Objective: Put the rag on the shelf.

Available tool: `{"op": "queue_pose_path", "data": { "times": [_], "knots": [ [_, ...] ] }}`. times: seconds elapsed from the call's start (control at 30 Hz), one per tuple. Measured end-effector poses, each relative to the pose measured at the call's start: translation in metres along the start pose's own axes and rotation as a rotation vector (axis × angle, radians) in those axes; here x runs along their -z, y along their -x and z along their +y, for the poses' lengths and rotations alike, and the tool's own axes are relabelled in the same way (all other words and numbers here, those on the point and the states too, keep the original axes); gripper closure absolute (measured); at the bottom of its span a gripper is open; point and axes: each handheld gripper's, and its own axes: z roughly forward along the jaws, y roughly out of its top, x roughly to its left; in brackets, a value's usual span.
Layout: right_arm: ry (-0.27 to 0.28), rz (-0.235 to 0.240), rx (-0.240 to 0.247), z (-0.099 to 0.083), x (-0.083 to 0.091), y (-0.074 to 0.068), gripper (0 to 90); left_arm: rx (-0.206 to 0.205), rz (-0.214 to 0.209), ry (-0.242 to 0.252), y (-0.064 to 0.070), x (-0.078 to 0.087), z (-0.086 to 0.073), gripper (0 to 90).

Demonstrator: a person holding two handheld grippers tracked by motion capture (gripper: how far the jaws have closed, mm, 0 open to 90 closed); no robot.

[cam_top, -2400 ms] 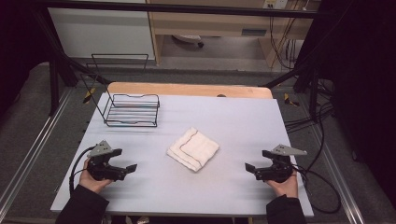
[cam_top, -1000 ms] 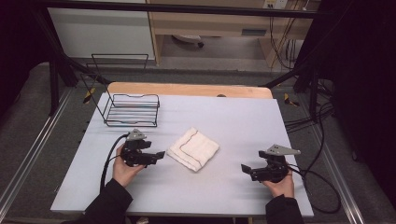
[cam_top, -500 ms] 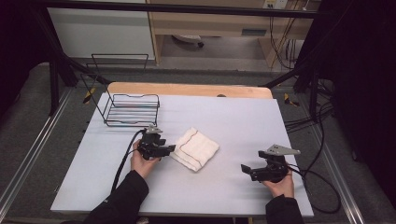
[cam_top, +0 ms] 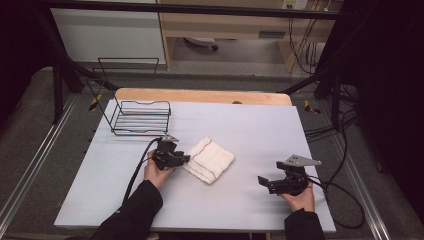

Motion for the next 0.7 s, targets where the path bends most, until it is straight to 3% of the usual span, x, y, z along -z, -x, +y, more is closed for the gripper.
{"op": "queue_pose_path", "data": {
  "times": [0.07,0.23,0.37,0.7],
  "knots": [
    [-0.001,-0.001,0.0,0.0,0.0,0.0,0.5,0.017,-0.022,-0.008,0.0,0.0,0.0,75.8],
    [-0.004,0.001,0.003,0.0,0.0,0.0,0.5,0.022,-0.016,-0.014,0.003,0.002,0.0,80.3],
    [-0.004,0.002,0.002,0.0,0.0,0.0,0.4,0.012,-0.007,-0.012,0.007,0.006,-0.001,81.4],
    [-0.007,0.005,-0.003,0.0,-0.001,-0.001,0.5,0.008,-0.041,-0.001,0.014,0.027,-0.015,81.6]
  ]
}}
